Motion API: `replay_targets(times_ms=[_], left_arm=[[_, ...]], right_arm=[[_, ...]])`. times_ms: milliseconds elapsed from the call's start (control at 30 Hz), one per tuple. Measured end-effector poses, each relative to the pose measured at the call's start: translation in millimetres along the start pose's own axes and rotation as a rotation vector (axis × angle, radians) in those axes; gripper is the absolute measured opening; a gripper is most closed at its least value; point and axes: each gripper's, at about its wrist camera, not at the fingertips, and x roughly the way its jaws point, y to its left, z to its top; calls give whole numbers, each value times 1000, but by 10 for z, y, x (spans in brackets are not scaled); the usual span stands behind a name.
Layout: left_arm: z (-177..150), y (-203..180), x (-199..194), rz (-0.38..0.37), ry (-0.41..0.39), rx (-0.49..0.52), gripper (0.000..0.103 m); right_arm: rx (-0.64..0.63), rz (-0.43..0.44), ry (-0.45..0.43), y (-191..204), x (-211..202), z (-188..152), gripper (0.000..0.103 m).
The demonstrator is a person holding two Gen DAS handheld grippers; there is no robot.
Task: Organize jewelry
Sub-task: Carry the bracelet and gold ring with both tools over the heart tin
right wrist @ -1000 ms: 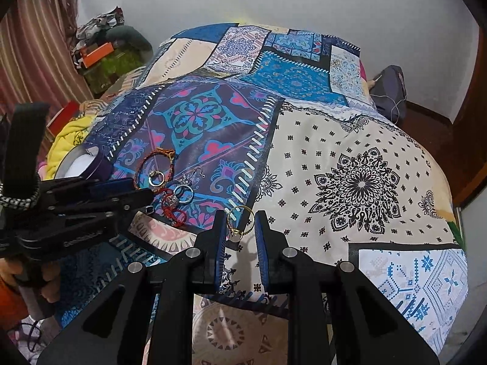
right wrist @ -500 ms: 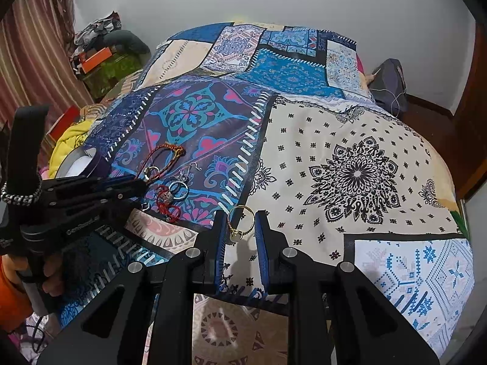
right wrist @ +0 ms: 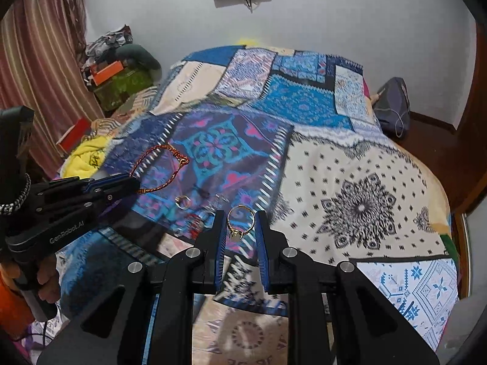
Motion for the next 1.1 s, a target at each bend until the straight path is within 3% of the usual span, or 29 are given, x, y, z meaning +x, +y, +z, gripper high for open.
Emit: replay_targets(times_ms=[533, 833, 1100], left_arm=[[-30, 619, -672, 37, -100, -19, 8], [-175, 924, -725, 15, -68, -9, 8], [-370, 1043, -535, -19, 4, 14, 8]], right_arm=[[-91, 82, -78, 878, -74, 287, 17], [-113, 108, -77, 1239, 40, 332, 17], [-127, 143, -27, 1455, 282, 322, 17]])
